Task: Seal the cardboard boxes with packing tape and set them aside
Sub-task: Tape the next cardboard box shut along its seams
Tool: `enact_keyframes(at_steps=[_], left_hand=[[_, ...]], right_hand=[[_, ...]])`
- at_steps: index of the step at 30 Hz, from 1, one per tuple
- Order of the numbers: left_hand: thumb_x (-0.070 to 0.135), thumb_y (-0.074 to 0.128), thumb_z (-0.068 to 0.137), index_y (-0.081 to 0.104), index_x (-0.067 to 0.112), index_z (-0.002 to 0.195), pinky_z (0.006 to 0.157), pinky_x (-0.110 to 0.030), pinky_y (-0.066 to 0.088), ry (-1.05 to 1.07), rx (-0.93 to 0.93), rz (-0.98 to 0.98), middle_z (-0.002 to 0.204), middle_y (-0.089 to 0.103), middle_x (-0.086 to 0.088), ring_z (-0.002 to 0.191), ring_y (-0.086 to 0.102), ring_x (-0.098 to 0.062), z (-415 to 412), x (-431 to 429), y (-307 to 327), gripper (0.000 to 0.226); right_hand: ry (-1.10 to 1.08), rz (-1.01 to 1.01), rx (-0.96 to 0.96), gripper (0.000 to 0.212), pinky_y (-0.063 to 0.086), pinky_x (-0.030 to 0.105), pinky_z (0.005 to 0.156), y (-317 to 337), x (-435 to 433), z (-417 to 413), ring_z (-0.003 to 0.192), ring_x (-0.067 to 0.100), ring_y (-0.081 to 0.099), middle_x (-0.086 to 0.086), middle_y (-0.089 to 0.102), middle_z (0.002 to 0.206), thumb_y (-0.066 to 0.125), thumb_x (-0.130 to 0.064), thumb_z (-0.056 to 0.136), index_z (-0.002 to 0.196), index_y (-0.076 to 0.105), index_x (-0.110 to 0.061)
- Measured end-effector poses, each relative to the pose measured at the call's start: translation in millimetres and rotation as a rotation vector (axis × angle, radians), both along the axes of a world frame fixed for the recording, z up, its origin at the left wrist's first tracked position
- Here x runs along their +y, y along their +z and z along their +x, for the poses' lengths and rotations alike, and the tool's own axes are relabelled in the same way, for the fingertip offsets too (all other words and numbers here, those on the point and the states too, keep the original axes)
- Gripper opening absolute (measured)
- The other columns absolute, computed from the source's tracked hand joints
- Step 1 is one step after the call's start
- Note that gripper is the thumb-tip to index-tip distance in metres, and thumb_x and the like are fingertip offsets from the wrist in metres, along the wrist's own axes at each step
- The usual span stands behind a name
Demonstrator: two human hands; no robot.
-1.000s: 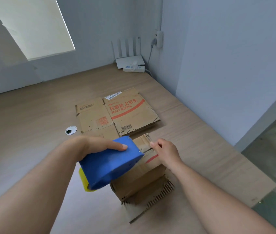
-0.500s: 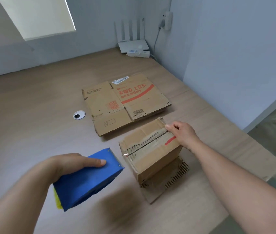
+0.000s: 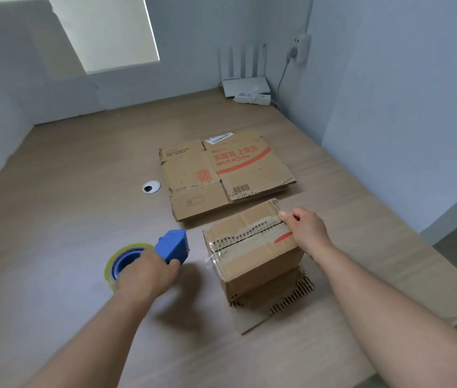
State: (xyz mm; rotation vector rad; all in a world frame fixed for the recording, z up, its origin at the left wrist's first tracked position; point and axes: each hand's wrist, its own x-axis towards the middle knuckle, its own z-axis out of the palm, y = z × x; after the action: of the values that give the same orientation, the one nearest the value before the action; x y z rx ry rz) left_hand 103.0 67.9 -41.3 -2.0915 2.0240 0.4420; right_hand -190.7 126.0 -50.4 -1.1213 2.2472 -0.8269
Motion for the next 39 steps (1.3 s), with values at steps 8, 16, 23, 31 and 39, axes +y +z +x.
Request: enact_keyframes(at_steps=[8, 16, 23, 31, 39], left_hand=[[0.047, 0.041, 0.097, 0.049, 0.010, 0.111, 0.069, -0.031, 0.044, 0.051, 0.041, -0.130, 0.101, 0.066, -0.006, 0.092, 0.063, -0.026, 2, 26, -44, 0.040], [0.030, 0.038, 0.101, 0.014, 0.007, 0.152, 0.116, -0.031, 0.017, 0.108, 0.660, -0.357, 0.158, 0.019, 0.001, 0.145, 0.019, -0.018, -63, 55, -9, 0.061], [0.050, 0.024, 0.100, 0.021, 0.009, 0.147, 0.102, -0.043, 0.039, 0.419, 0.821, -0.068, 0.142, 0.044, -0.017, 0.127, 0.045, -0.034, -118, 61, -23, 0.063], [0.089, 0.034, 0.070, 0.032, -0.001, 0.142, 0.088, -0.038, 0.049, 0.587, 0.349, -0.022, 0.127, 0.058, -0.016, 0.116, 0.056, -0.034, -141, 43, -5, 0.115], [0.059, 0.017, 0.097, 0.053, 0.014, 0.129, 0.087, -0.038, 0.044, 0.596, 0.462, -0.142, 0.122, 0.060, -0.013, 0.111, 0.055, -0.033, -130, 44, -19, 0.066]], right_hand=[[0.024, -0.011, 0.024, 0.039, 0.029, 0.029, 0.050, -3, 0, -2, 0.061, 0.012, 0.045, 0.000, 0.053, 0.070, 0.044, -0.040, 0.099, 0.069, 0.048, -0.016], [0.034, -0.014, 0.026, 0.042, 0.031, 0.030, 0.049, -7, -1, -4, 0.060, 0.014, 0.045, 0.001, 0.052, 0.068, 0.044, -0.040, 0.099, 0.065, 0.042, -0.016], [0.107, 0.005, 0.169, 0.043, 0.041, 0.031, 0.063, -8, 2, -9, 0.083, 0.021, 0.053, 0.003, 0.058, 0.089, 0.030, -0.047, 0.100, 0.076, 0.052, -0.019], [0.183, 0.359, 0.368, 0.108, 0.040, 0.042, 0.093, 13, -14, 19, 0.122, 0.029, 0.044, 0.011, 0.049, 0.131, 0.040, -0.093, 0.061, 0.129, 0.045, -0.010], [0.158, 0.009, 0.003, 0.044, 0.031, 0.026, 0.051, -5, -9, -10, 0.062, 0.010, 0.044, -0.003, 0.050, 0.069, 0.043, -0.048, 0.097, 0.067, 0.049, -0.016]])
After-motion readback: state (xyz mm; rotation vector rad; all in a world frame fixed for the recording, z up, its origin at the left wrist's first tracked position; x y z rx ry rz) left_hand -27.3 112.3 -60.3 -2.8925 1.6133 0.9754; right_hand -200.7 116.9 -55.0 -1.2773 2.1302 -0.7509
